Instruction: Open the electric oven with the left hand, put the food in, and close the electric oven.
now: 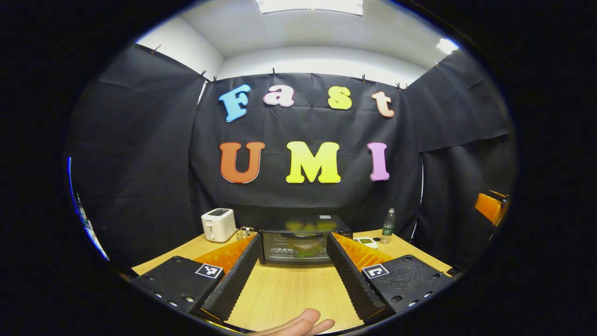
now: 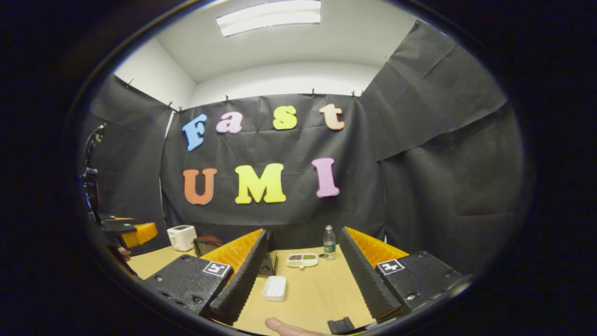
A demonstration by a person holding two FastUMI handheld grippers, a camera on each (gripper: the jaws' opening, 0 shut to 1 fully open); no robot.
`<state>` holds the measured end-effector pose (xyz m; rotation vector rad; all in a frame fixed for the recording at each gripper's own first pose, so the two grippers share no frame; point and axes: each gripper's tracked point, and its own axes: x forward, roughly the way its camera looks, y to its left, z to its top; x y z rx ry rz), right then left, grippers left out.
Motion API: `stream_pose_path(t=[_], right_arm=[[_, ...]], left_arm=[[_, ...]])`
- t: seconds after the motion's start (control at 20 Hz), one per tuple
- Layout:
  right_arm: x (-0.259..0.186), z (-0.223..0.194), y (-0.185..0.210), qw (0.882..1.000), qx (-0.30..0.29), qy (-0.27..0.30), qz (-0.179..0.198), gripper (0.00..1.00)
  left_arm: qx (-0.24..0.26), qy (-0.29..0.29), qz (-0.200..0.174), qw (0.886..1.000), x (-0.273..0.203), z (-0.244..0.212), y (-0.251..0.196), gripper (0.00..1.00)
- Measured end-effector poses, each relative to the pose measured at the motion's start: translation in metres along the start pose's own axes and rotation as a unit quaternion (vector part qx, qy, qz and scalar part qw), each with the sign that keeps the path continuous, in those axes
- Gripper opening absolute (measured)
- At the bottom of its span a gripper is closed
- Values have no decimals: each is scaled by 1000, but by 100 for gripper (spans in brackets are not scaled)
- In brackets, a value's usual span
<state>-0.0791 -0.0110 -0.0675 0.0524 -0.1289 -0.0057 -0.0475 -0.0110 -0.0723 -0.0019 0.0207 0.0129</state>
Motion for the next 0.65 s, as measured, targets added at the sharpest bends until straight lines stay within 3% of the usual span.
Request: stream_pose_path(t=[0.05,0.25,0.65], right_arm=[[-6,2,1,1000,-2,-1,4,99],[-16,7,7,1000,-7,-7,19,99],[-23,10,23,999,-17,-14,32,99]], left_arm=[[-3,-2,2,1000,-12,5,1,93],[-15,-13,-3,1000,-53,12,-1,93],[13,-10,13,1000,-63,3,0,93]])
